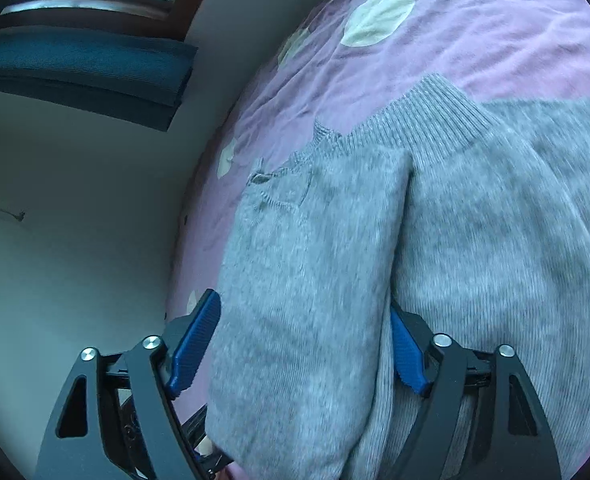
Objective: Fold small clothes
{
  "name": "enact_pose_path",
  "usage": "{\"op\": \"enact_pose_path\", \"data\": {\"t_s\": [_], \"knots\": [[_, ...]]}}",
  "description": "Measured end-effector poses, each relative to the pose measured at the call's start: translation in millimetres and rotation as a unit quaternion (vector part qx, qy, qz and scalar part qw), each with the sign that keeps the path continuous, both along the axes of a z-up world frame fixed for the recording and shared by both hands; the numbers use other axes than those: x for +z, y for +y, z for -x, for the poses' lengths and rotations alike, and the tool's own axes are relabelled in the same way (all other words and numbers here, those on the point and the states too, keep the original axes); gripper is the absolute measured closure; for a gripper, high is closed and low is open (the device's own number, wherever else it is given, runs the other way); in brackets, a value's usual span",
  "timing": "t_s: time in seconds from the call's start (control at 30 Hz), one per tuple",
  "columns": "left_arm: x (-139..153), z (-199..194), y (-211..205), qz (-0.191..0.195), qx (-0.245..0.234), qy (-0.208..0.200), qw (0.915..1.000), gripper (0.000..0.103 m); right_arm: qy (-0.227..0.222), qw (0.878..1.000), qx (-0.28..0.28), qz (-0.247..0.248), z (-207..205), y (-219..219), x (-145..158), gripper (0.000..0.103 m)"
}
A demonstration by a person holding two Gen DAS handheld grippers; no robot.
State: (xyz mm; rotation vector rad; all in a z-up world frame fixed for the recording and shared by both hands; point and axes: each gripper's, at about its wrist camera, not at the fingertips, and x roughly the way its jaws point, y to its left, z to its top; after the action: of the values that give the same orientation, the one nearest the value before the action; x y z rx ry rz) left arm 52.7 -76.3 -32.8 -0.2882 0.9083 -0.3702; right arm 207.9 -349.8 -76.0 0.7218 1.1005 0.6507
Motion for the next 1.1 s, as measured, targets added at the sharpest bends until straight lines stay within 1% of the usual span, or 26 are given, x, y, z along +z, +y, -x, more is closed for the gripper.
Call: {"op": "enact_pose_path", "data": {"t_s": [0.07,0.1,0.13,0.17,0.23,0.33,0.4,0.47,0.57,0.67,0.77,0.87,0.9,0.97,1.0,1.07,1.1], "knots": [[0.4,0.7,-0.8,-0.001,0.0,-0.001,1.0,0.02,0.0,1.0,0.011,0.024,-5.9,5.1,-0.3,0.045],[0.7,1.0,-1.3,-0.003,-0.001,-0.001,1.0,0.02,0.001,0.999,0.015,0.035,-8.5,7.8,-1.1,0.056],[1.0,1.1,-1.8,-0.004,-0.001,-0.001,1.0,0.02,0.001,0.999,0.019,0.045,-9.9,10.8,-2.8,0.068],[1.3,1.4,-2.9,-0.007,-0.002,-0.001,1.0,0.02,0.0,0.998,0.021,0.055,-11.7,15.1,-3.9,0.073],[2.5,2.4,-5.5,-0.015,-0.005,-0.002,0.9999,0.02,-0.005,0.998,0.021,0.058,-12.1,18.6,-1.5,0.09],[5.3,6.5,-14.4,-0.032,-0.019,-0.006,0.9993,0.02,-0.032,0.998,0.013,0.05,-7.0,20.5,17.7,0.092],[5.3,5.7,-23.2,-0.053,-0.026,-0.007,0.9982,0.02,-0.052,0.998,0.011,0.041,-6.6,22.0,36.6,0.092],[4.7,2.4,-29.5,-0.071,-0.023,-0.004,0.9972,0.02,-0.068,0.997,0.009,0.039,-6.5,21.7,54.5,0.093],[4.9,-6.3,-36.3,-0.096,-0.011,-0.003,0.9953,0.02,-0.109,0.993,0.004,0.052,-3.9,16.3,87.3,0.093],[3.7,-11.5,-34.1,-0.103,0.0,-0.001,0.9947,0.02,-0.119,0.992,-0.008,0.052,1.7,-8.3,94.6,0.093],[3.3,-12.1,-30.9,-0.098,0.002,-0.002,0.9952,0.02,-0.096,0.993,-0.029,0.06,5.1,-39.1,74.2,0.093],[2.5,-11.9,-31.2,-0.102,0.002,-0.004,0.9948,0.02,-0.057,0.995,-0.056,0.059,6.5,-65.4,34.1,0.093],[2.3,-11.8,-32.1,-0.103,0.002,-0.004,0.9947,0.019,-0.037,0.996,-0.066,0.056,9.0,-77.2,14.1,0.093],[1.2,-11.6,-34.1,-0.107,0.0,-0.003,0.9942,0.018,-0.015,0.996,-0.071,0.05,11.6,-83.8,-7.6,0.093],[0.7,-12.1,-35.5,-0.111,-0.001,-0.002,0.9938,0.018,-0.008,0.997,-0.07,0.035,12.2,-86.6,-17.3,0.093],[-0.2,-13.6,-36.9,-0.114,-0.002,-0.001,0.9935,0.018,-0.007,0.997,-0.077,0.003,15.1,-92.8,-20.9,0.092],[0.0,-13.6,-36.5,-0.113,-0.002,-0.002,0.9936,0.018,-0.004,0.997,-0.081,-0.006,17.0,-95.1,-19.4,0.09]]}}
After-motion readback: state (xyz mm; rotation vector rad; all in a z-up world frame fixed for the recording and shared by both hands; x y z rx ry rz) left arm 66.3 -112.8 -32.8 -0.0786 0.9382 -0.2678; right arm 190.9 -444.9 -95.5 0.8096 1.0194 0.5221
